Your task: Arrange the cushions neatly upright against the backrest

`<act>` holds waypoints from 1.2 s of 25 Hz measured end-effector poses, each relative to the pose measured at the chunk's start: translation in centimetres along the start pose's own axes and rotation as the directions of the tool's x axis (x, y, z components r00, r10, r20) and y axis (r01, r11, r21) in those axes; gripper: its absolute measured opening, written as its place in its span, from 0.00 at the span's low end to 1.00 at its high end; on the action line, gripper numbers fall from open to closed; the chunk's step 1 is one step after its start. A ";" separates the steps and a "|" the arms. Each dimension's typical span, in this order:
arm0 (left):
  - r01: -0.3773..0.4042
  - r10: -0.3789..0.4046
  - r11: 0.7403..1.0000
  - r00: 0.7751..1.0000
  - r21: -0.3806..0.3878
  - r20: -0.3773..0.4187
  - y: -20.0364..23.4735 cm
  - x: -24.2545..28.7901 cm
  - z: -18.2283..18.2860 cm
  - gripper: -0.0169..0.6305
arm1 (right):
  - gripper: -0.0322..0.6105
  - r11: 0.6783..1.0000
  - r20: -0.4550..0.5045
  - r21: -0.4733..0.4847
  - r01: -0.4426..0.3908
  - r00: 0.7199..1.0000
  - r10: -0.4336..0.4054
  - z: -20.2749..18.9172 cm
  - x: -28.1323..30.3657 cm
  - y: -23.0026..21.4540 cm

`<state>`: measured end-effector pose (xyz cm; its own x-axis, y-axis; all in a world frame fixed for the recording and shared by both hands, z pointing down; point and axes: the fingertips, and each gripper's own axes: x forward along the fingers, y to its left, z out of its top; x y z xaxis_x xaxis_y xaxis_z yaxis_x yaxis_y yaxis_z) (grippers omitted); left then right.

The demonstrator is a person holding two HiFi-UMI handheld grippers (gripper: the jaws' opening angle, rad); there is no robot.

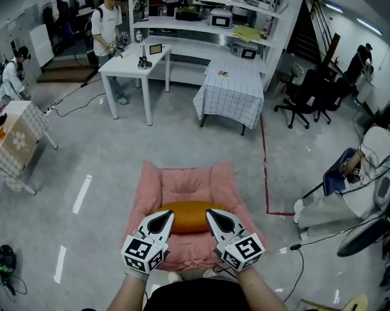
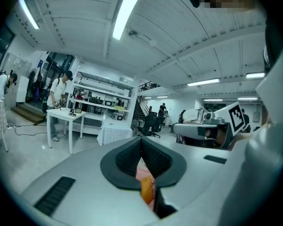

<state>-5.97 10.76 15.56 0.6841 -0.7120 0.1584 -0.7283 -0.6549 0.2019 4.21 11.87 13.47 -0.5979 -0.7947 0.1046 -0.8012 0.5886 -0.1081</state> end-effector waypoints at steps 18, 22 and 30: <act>0.001 -0.002 0.998 1.000 0.064 0.018 -4.7 4.1 1.3 0.05 | 0.06 0.999 0.060 -0.018 0.033 0.998 -0.032 0.7 -4.0 -5.6; 0.002 -0.002 0.997 1.000 0.071 0.008 -5.2 4.4 1.4 0.05 | 0.06 0.999 0.064 -0.020 0.035 0.997 -0.033 1.0 -4.4 -6.1; -0.005 0.005 0.996 1.000 0.084 -0.002 -5.8 4.7 1.7 0.05 | 0.06 0.999 0.063 -0.025 0.032 0.998 -0.031 1.2 -4.7 -6.7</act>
<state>1.42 10.79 13.48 0.6804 -0.7148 0.1614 -0.7325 -0.6703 0.1194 12.47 11.47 12.50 -0.5705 -0.8200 0.0457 -0.8204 0.5663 -0.0795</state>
